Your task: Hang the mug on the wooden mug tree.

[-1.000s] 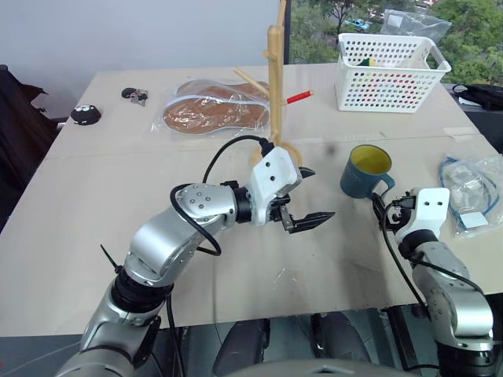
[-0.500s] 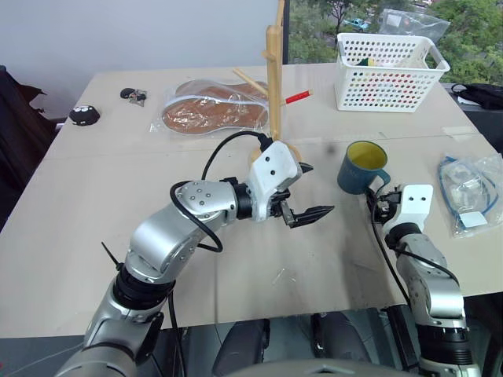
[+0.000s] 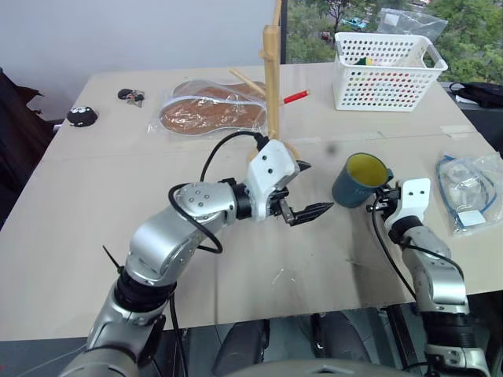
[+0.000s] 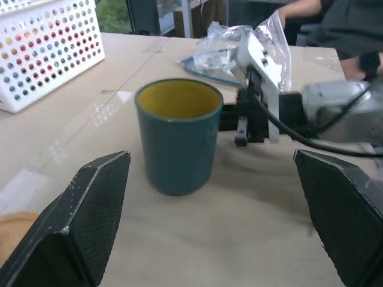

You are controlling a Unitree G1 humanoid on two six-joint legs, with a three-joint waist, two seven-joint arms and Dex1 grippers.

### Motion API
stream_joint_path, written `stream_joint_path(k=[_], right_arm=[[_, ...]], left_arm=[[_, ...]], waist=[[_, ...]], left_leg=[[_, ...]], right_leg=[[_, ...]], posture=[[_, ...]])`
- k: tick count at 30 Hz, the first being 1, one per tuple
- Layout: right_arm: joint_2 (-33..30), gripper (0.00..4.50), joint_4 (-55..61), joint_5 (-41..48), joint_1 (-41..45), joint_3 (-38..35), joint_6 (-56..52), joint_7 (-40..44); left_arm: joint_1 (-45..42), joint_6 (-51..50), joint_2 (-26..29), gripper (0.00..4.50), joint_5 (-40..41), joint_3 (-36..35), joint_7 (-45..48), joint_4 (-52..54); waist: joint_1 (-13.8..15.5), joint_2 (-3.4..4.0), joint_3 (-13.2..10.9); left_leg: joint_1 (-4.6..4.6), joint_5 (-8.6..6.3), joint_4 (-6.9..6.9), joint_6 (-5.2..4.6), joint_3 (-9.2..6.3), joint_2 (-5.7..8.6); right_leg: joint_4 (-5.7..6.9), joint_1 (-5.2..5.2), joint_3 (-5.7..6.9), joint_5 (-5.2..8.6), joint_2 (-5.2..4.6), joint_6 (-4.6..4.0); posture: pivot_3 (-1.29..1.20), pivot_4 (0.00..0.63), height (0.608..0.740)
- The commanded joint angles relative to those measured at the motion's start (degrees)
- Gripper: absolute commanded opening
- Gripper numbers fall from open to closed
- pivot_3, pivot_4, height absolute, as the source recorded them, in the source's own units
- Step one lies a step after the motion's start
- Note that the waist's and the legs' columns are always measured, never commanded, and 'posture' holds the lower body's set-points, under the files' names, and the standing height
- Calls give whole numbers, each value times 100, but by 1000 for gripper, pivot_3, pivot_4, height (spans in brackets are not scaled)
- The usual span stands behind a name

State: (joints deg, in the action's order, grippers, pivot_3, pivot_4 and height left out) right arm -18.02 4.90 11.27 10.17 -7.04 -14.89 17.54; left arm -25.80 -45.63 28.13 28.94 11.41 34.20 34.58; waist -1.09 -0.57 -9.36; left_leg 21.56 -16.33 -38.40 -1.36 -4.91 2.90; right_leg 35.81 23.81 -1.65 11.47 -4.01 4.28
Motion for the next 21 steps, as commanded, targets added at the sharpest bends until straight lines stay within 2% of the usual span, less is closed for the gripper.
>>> stream_joint_path(k=[1,5,9,15,21], right_arm=[[-637,24,-27,374,713,18,51,1108],[-1409,24,-814,515,1963,350,224,2649],[-1776,24,-2272,340,3381,735,936,4012],[-1762,24,-5031,-206,5532,1294,2535,5843],[-1490,24,-6683,-662,6812,1441,3321,6484]], left_arm=[[488,782,-215,4500,-53,-420,-90,222],[1279,1769,-799,4500,-241,-928,-562,277],[1862,2609,-1119,4500,-741,-944,-915,485],[2211,3470,-1702,4500,-1380,-822,-1574,729],[2491,4015,-2031,4500,-1643,-711,-1826,602]], waist=[[-3,3,-3],[6,3,-3],[35,2,-3],[45,-1,-8],[31,1,-8]], left_leg=[[-1,0,0,0,4,0],[-3,0,-2,-1,5,-2],[-1,-1,0,-1,2,-2],[12,-2,0,-3,-3,3],[17,-2,11,-1,0,-2]], right_leg=[[1,0,-3,0,-1,0],[-1,-2,0,-1,-2,-2],[-8,-4,3,-2,-3,-3],[-25,-2,10,-3,-11,-3],[-24,15,6,-2,-12,-4]], posture=[[0,150,740],[0,150,740],[0,150,740],[0,150,740],[0,150,740]])
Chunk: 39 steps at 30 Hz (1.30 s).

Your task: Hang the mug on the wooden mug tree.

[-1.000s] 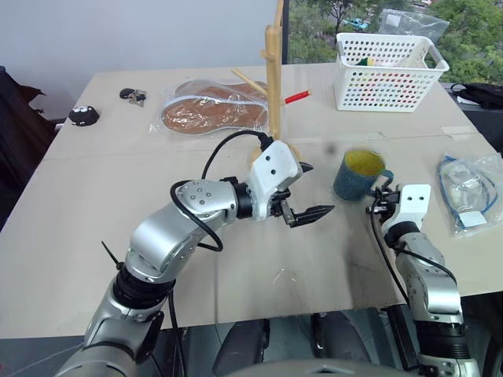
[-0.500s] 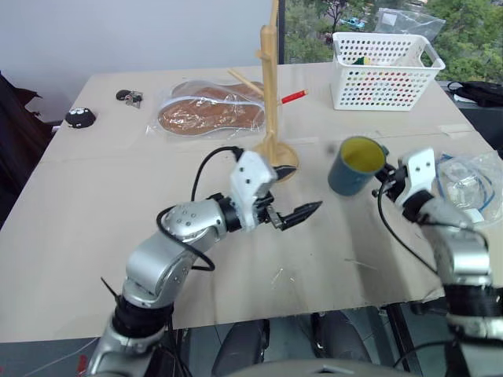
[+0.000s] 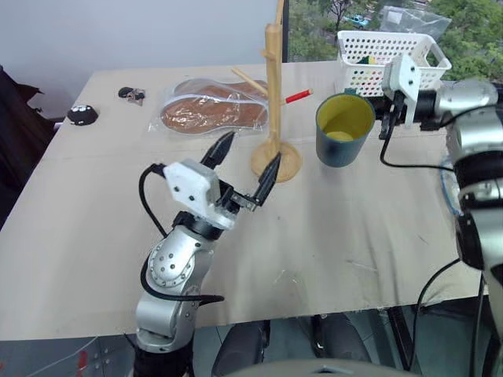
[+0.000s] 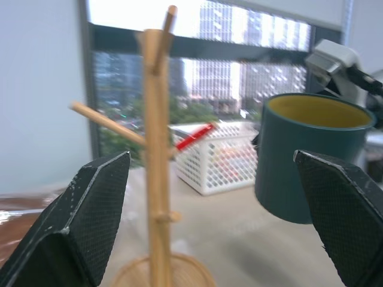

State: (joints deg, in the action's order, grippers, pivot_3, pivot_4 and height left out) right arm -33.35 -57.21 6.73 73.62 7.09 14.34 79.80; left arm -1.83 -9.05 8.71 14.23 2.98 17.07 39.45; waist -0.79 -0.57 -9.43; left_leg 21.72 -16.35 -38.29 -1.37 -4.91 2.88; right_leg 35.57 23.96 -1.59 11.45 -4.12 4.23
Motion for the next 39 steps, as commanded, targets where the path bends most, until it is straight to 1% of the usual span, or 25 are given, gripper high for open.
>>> stream_joint_path(k=[1,7,12,16,19,22,27,31,33,36,37,38,39], right_arm=[[79,24,-634,-282,598,38,475,304],[308,24,-1238,-756,1109,139,882,209],[544,24,-1526,-1213,1418,252,960,-217],[722,24,-1668,-1479,1608,270,730,-820],[785,24,-1726,-1545,1676,210,646,-1020],[842,24,-1745,-1489,1735,101,533,-1062],[930,24,-1745,-1538,1733,125,510,-1169],[1116,24,-1751,-1617,1687,170,415,-1515],[1163,24,-1754,-1525,1695,67,305,-1482],[1121,845,-1735,-1459,1686,-32,230,-1343],[1087,1292,-1727,-1478,1682,-36,224,-1318],[1042,1497,-1717,-1506,1679,-35,235,-1308],[963,2203,-1702,-1487,1689,-81,231,-1340]], left_arm=[[125,421,-123,4500,-220,164,-142,126],[498,775,-302,4500,-459,533,-270,127],[605,1104,-304,4500,-474,565,-204,-141],[594,1294,-230,4500,-415,462,-116,-352],[563,1355,-176,4500,-372,403,-65,-420],[527,1369,-122,4500,-309,322,-7,-460],[528,1399,-43,4500,-234,254,51,-490],[511,1414,-1,4500,-208,249,96,-541],[484,1378,20,4500,-196,239,104,-532],[437,1289,43,4500,-186,233,98,-473],[414,1258,48,4500,-181,230,91,-455],[390,1224,56,4500,-179,230,87,-437],[344,1166,67,4500,-168,221,77,-411]], waist=[[0,1,-1],[1,2,-1],[0,4,-2],[-1,6,-2],[-1,6,-3],[-1,6,-3],[-5,7,-3],[-20,8,-3],[-19,8,-3],[-2,8,-4],[2,8,-4],[1,8,-4],[0,8,-4]], left_leg=[[5,0,-1,0,2,0],[13,0,-1,0,9,1],[15,0,-1,1,12,1],[15,0,-1,1,11,2],[17,0,-1,1,11,2],[18,0,1,1,10,2],[18,0,1,1,11,2],[18,0,1,1,11,2],[19,1,1,2,13,2],[22,1,1,2,12,2],[23,1,0,2,11,2],[24,1,0,2,11,3],[24,1,0,1,12,4]], right_leg=[[2,7,-1,0,-1,0],[9,21,-9,-1,-3,-1],[18,28,-13,-1,-3,-2],[20,30,-12,-3,-1,-4],[19,31,-12,-3,-1,-4],[18,32,-10,-3,0,-4],[19,33,-11,-3,0,-4],[21,34,-11,-3,1,-4],[24,38,-14,-3,1,-4],[25,40,-14,-3,2,-4],[24,40,-13,-3,1,-4],[23,40,-12,-3,1,-4],[23,40,-13,-3,1,-4]], posture=[[0,150,740],[0,150,740],[0,150,740],[0,150,740],[0,150,740],[0,150,740],[0,150,740],[0,150,740],[0,150,740],[0,150,740],[0,150,740],[0,150,740],[0,150,740]])
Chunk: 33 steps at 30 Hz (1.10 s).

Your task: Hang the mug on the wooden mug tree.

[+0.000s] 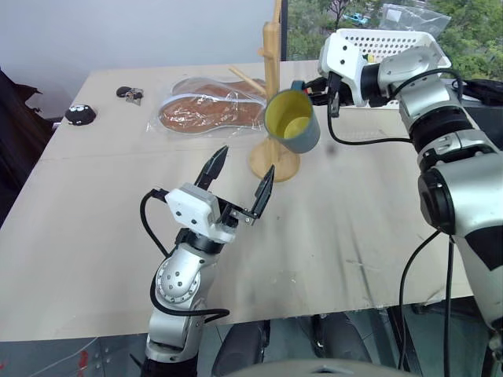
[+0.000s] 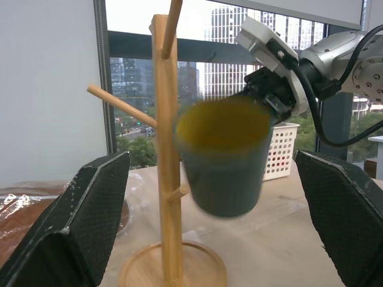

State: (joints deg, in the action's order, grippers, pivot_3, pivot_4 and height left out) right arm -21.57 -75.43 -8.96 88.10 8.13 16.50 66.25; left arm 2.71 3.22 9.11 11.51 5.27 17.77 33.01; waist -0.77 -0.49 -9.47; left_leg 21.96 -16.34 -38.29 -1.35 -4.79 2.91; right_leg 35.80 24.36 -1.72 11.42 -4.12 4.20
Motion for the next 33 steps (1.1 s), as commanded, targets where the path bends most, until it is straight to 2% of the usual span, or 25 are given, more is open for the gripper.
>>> stream_joint_path(k=[1,2,3,7,9,11,13,15,16,19,21,24,27,30,33], right_arm=[[-300,2713,128,118,252,-237,-32,23],[-412,3212,142,134,243,-264,-36,85],[-546,3429,160,137,217,-292,-21,86],[-913,3429,286,295,6,-478,22,321],[-1050,3429,487,637,-302,-723,-2,806],[-1171,3429,1074,1122,-963,-998,-320,1327],[-1222,3429,2410,1757,-1981,-1225,-1207,1651],[-1228,3429,4185,2414,-3138,-1428,-2263,1504],[-1196,3429,5194,2660,-3856,-1548,-2856,1098],[-1077,4311,7707,2771,-6156,-1724,-3764,-64],[-716,4414,8805,2892,-7471,-1980,-4139,-897],[-174,4414,9608,2973,-8727,-2233,-4129,-1745],[74,4414,9812,2806,-9606,-2186,-3560,-2007],[50,4414,9767,2817,-10014,-2082,-3088,-1935],[-50,4414,9578,2826,-10059,-2032,-2786,-1867]], left_arm=[[-148,-117,40,4500,115,-15,4,258],[-183,-180,58,4500,130,-20,9,282],[-222,-255,84,4500,158,-24,29,304],[-256,-516,269,4500,450,-35,230,420],[-173,-679,517,4500,712,-89,492,485],[-75,-953,796,4500,1059,-281,704,482],[3,-1192,1030,4500,1376,-499,839,455],[97,-1460,1180,4500,1711,-716,886,417],[204,-1630,1320,4500,1779,-774,966,360],[645,-1934,1660,4500,1791,-909,1160,150],[933,-1986,1735,4500,1649,-984,1109,-9],[1281,-1993,1782,4500,1424,-1008,1048,-117],[1593,-1880,1814,4500,1097,-972,1015,-192],[1930,-1776,1860,4500,1083,-1033,1255,-260],[1902,-1748,1881,4500,1053,-1006,1345,-276]], waist=[[2,0,0],[3,0,0],[4,0,0],[-4,0,0],[-29,0,0],[-34,0,2],[-15,-2,4],[11,1,3],[35,2,3],[58,17,13],[72,18,18],[48,20,19],[20,16,21],[-6,11,22],[-2,9,23]], left_leg=[[0,0,0,0,0,0],[1,0,0,0,-1,1],[1,0,0,0,-2,1],[3,0,1,0,0,1],[1,0,3,0,3,-1],[-2,0,5,0,4,-7],[-5,0,2,-1,3,-9],[-3,-1,-5,-2,-2,-10],[1,-1,-2,-3,-8,-8],[13,-1,-4,-2,-10,-6],[26,-2,2,-1,-12,-6],[19,-1,-2,-1,4,-9],[-29,-17,-2,-29,17,-7],[-99,-20,-2,-33,23,-11],[-115,-21,-3,-35,29,-16]], right_leg=[[0,0,0,0,0,0],[0,0,1,0,0,0],[-1,0,2,0,0,0],[-2,1,1,0,0,0],[-3,2,-2,0,2,0],[-2,0,-4,0,6,0],[0,-4,-3,0,5,0],[3,-8,0,0,1,0],[3,-8,5,0,-3,1],[4,8,4,0,-6,1],[0,22,4,1,-3,1],[8,25,-9,-1,1,1],[5,-23,-21,-2,2,1],[-3,-95,-20,26,5,-1],[-2,-103,-22,32,7,8]], posture=[[0,150,740],[0,150,740],[0,150,740],[0,150,740],[0,150,740],[0,150,740],[0,150,740],[0,150,740],[0,150,740],[0,150,740],[0,150,740],[0,150,740],[0,150,740],[0,150,740],[0,150,740]])
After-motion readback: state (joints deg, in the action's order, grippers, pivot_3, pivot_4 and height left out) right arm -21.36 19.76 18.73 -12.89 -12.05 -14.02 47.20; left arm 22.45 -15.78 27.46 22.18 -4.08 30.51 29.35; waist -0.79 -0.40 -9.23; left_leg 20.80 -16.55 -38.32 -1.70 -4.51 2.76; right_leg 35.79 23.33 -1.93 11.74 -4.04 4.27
